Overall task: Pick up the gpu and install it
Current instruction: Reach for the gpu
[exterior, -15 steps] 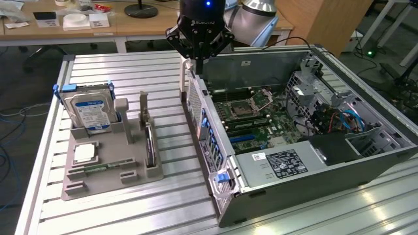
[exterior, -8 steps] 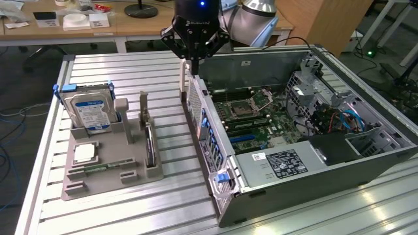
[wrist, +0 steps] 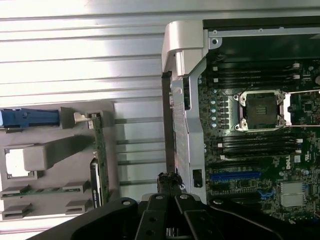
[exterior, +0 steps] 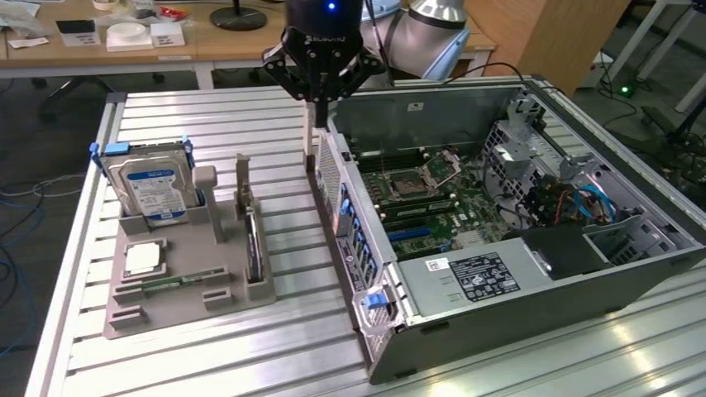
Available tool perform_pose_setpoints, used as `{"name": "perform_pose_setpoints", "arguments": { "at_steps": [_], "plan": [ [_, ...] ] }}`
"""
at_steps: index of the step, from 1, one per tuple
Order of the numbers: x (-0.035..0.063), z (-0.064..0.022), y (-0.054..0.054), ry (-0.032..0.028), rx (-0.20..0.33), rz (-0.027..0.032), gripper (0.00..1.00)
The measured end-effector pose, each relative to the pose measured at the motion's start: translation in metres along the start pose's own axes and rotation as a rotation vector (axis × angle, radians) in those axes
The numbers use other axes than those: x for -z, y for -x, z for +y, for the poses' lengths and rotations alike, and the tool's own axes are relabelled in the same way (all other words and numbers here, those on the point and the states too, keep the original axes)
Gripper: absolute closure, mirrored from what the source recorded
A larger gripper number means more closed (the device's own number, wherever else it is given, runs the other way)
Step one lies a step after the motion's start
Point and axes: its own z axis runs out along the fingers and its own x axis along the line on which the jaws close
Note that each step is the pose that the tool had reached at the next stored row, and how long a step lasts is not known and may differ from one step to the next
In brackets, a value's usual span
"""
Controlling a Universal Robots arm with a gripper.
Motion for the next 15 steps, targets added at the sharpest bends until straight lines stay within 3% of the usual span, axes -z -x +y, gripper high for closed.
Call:
{"name": "perform_pose_setpoints", "arguments": {
  "at_steps": [15],
  "plan": [
    [-0.0001, -0.0015, -0.020, 0.0000, 0.000, 0.0000, 0.89]
  ]
}}
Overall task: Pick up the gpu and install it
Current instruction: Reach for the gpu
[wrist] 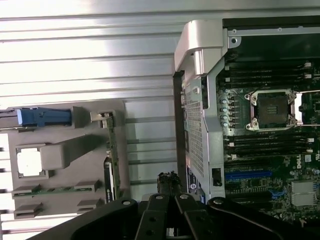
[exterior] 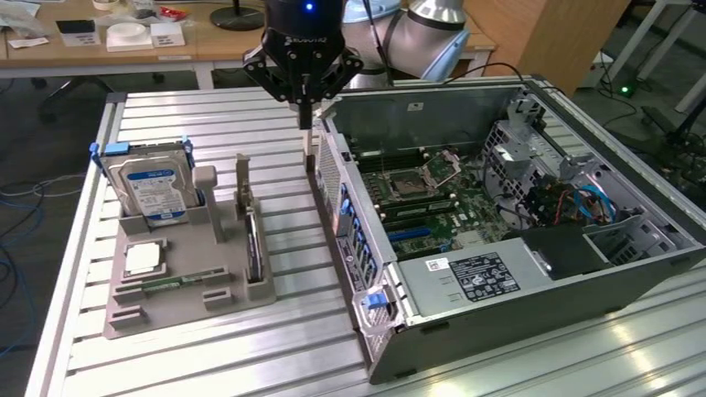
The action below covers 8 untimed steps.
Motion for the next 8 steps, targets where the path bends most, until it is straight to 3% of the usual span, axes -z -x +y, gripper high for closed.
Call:
{"name": "perform_pose_setpoints", "arguments": {
  "at_steps": [8],
  "plan": [
    [0.0000, -0.0006, -0.0086, 0.0000, 0.000, 0.0000, 0.89]
  ]
}}
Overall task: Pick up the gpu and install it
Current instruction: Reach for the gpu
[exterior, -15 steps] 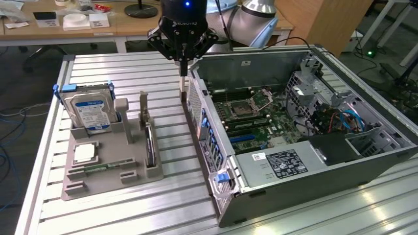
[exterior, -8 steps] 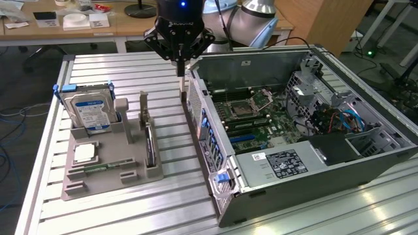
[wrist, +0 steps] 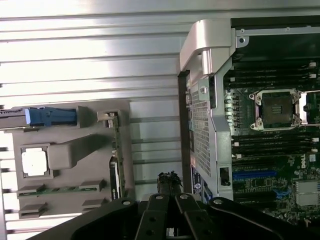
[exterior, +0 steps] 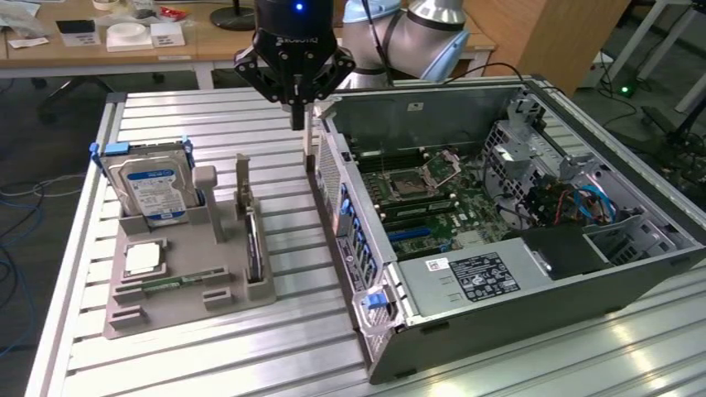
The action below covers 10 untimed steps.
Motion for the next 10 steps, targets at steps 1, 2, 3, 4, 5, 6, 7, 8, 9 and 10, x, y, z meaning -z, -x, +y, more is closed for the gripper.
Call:
{"name": "perform_pose_setpoints", "arguments": {
  "at_steps": [1, 2, 3, 4, 5, 6, 7, 8, 9, 10],
  "plan": [
    [0.0000, -0.0001, -0.0010, 0.0000, 0.000, 0.0000, 0.89],
    [0.0000, -0.0002, -0.0021, 0.0000, 0.000, -0.0001, 0.89],
    [0.0000, -0.0002, -0.0031, 0.0000, 0.000, 0.0000, 0.89],
    [0.0000, -0.0003, -0.0041, 0.0000, 0.000, 0.0000, 0.89],
    [0.0000, -0.0004, -0.0053, 0.0000, 0.000, -0.0001, 0.89],
    [0.0000, -0.0005, -0.0063, 0.0000, 0.000, 0.0000, 0.89],
    [0.0000, -0.0006, -0.0073, 0.0000, 0.000, 0.0000, 0.89],
    [0.0000, -0.0007, -0.0083, -0.0001, 0.000, 0.0000, 0.89],
    [0.0000, -0.0007, -0.0094, 0.0000, 0.000, 0.0000, 0.89],
    [0.0000, -0.0008, -0.0104, 0.0000, 0.000, 0.0000, 0.89]
  ]
}}
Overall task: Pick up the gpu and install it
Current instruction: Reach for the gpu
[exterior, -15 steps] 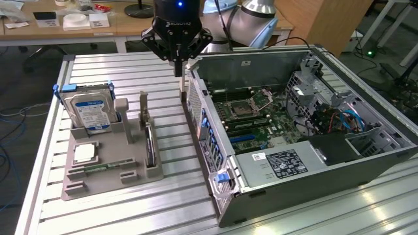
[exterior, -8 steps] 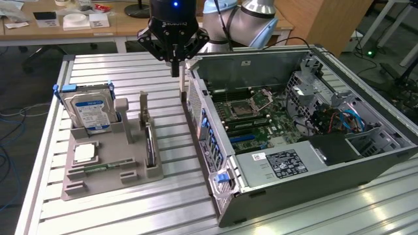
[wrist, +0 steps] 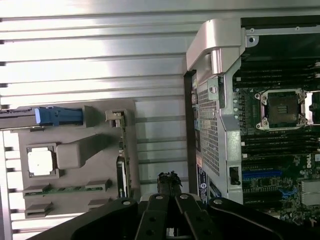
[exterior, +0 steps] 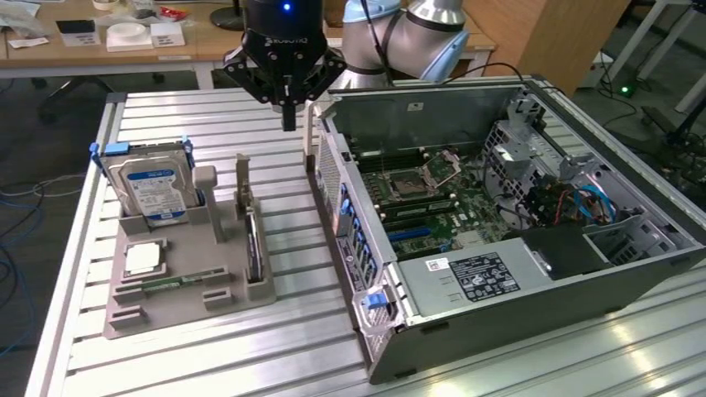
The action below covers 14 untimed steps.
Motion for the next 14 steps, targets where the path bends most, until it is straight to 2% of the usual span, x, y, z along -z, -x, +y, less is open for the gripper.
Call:
{"name": "perform_pose_setpoints", "arguments": {
  "at_steps": [14],
  "plan": [
    [0.0001, -0.0012, -0.015, -0.0001, 0.000, 0.0000, 0.89]
  ]
}}
